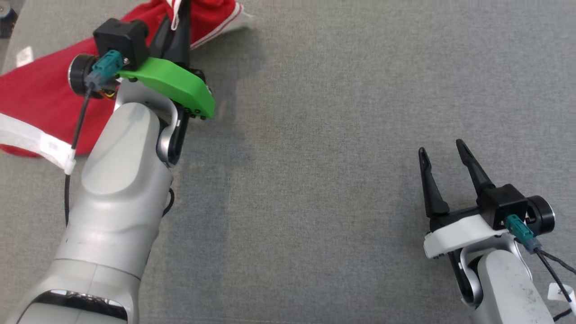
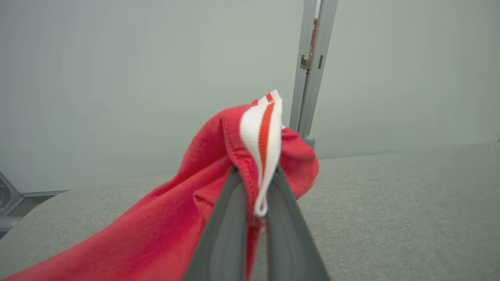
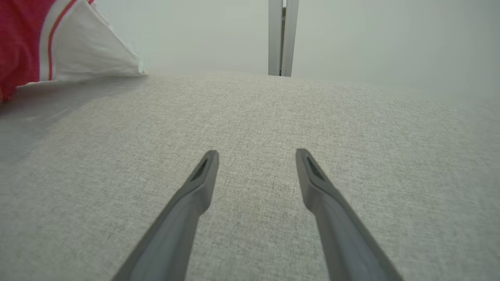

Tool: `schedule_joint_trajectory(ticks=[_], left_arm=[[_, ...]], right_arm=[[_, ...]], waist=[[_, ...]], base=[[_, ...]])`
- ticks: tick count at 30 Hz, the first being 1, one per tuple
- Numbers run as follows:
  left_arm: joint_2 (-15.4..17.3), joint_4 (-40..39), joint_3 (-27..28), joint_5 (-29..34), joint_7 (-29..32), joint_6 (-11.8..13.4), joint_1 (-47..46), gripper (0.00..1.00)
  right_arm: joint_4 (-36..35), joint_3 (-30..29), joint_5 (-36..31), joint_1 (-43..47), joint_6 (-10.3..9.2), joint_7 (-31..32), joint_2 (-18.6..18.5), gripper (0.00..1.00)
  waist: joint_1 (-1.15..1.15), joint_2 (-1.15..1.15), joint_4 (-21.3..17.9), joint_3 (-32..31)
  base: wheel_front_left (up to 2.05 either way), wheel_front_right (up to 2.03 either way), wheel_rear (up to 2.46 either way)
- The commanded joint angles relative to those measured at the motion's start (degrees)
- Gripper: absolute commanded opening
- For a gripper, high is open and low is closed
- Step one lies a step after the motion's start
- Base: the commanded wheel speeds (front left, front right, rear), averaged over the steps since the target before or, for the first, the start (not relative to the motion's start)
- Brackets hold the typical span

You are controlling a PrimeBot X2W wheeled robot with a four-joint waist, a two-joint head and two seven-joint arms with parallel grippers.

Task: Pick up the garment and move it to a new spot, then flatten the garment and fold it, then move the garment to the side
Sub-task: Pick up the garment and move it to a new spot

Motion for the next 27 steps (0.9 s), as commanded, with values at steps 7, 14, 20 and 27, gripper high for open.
schedule_joint_trajectory(ticks=[7,14,20,27], left_arm=[[-1.67,-15.30,-4.67,-3.64,4.43,-1.30,4.79,0.00],[-1.97,-36.32,-9.16,-9.34,15.07,-0.61,11.50,0.00],[-1.28,-54.34,-11.19,-17.09,25.04,1.11,18.62,0.00],[0.45,-72.08,-10.21,-29.05,35.71,5.28,24.65,0.00]], right_arm=[[0.82,-0.27,2.58,4.25,-0.10,0.00,0.41,1.00],[0.53,-1.71,4.81,7.22,-0.10,0.00,0.42,1.00],[0.59,-3.30,4.40,9.65,-0.10,0.00,0.43,1.00],[0.20,-4.98,4.00,11.45,-0.09,0.00,0.44,1.00]], waist=[[0.00,0.00,-4.69,-11.98],[0.00,0.00,-9.13,-15.13],[0.00,0.00,-11.43,-16.67],[0.00,0.00,-12.04,-17.13]], base=[[0.00,0.00,0.00],[0.00,0.00,0.00],[0.00,0.00,0.00],[0.00,0.00,0.00]])
